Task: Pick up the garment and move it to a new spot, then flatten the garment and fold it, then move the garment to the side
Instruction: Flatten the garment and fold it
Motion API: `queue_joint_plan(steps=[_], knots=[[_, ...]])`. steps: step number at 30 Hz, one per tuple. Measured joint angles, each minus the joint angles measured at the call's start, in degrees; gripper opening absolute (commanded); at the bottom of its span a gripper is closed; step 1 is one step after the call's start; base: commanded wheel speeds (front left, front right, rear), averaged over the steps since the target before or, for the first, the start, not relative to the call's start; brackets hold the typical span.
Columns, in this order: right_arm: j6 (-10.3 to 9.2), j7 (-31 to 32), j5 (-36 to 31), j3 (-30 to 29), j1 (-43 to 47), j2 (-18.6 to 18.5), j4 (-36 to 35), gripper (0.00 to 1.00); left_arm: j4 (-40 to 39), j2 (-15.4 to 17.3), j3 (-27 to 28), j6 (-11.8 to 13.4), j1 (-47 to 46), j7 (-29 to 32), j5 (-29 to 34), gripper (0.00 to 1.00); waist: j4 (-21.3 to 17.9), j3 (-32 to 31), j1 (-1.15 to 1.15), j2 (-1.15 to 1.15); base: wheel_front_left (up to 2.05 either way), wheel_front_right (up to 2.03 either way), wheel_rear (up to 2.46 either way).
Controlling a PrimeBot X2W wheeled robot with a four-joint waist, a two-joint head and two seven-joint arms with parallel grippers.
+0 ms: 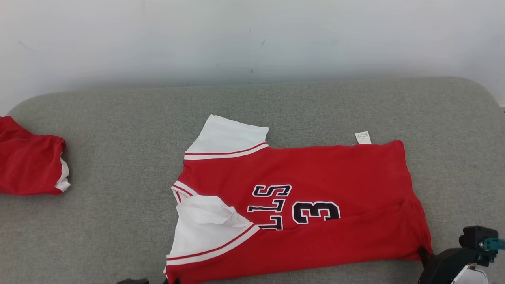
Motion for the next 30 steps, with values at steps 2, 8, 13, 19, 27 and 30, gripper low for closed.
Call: queue_joint_plan(steps=[2,8,13,19,27,30], knots=[[0.00,0.92,-0.57,-0.22,0.65,0.37,-0.09,0.33,0.08,0.20,-0.10,0.37,0.23,0.13,0.05,1.00,-0.01,-0.07,0.00,0.00,0.00,0.00,0.00],[0.00,1.54,-2.13,-0.78,0.83,0.68,-1.47,1.00,-0.02,0.27,0.81,1.33,0.73,-0.82,-0.15,1.00,-0.26,-0.06,0.00,0.00,0.00,0.00,0.00],[0.00,2.58,-2.94,-0.94,-0.99,-0.03,-2.87,1.00,-1.19,1.14,2.15,1.85,-0.04,-1.29,-0.22,1.00,-0.38,0.34,0.00,0.00,0.00,0.00,0.00],[0.00,6.86,-3.26,0.31,-8.57,-2.98,-4.07,1.00,-2.04,3.57,3.71,0.74,-7.93,0.96,-0.21,1.00,-0.77,2.11,0.00,0.00,0.00,0.00,0.00],[0.00,12.48,-3.79,8.24,-24.85,-8.75,3.75,1.00,5.77,2.15,3.87,-3.92,-29.17,10.76,-3.05,1.00,-1.96,7.77,0.02,0.00,0.00,0.00,0.00],[0.00,12.49,-3.12,10.70,-30.42,-9.45,7.03,1.00,10.01,1.08,4.22,-5.33,-36.68,12.99,-3.93,1.00,-2.51,10.33,0.02,0.01,0.00,0.00,0.00]])
